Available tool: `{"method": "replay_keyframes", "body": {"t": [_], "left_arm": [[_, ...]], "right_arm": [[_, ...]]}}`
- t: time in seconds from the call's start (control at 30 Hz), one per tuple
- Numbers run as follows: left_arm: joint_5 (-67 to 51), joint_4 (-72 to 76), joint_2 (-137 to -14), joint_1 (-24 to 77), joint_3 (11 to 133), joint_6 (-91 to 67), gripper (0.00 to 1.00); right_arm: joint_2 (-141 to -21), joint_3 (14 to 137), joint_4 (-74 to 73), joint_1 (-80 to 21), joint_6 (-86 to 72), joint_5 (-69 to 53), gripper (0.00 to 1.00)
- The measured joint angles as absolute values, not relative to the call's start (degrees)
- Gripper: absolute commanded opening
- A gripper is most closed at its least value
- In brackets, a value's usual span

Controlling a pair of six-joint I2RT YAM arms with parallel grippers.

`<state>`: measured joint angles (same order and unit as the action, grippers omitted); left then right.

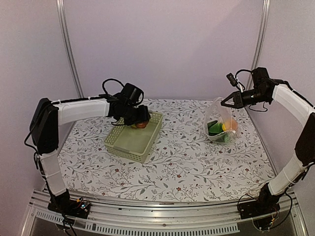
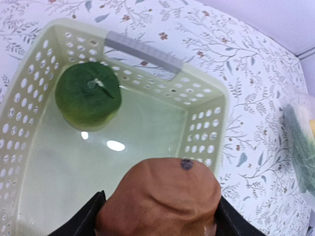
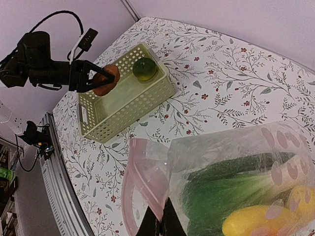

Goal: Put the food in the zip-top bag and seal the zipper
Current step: Pick up the fake vegetable from the bin, then place the fake vegetable in the zipper food storage bag.

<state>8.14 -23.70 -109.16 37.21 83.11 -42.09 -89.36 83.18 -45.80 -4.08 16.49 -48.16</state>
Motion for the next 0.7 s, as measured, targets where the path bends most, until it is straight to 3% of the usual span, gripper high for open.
{"method": "replay_keyframes", "body": {"t": [0.37,0.7], "left_arm": [[5.6,-21.2,-109.6,48.6,97.5,-34.7,0.53],[-2.3,-8.4,-110.3,54.4,96.3,-31.2,0.49]], "right_arm": [[-89.4,83.2,-45.8,-4.2,16.5,-48.0,0.00],[-89.4,83.5,-45.9,-4.5,16.3,-46.9,0.00]]}}
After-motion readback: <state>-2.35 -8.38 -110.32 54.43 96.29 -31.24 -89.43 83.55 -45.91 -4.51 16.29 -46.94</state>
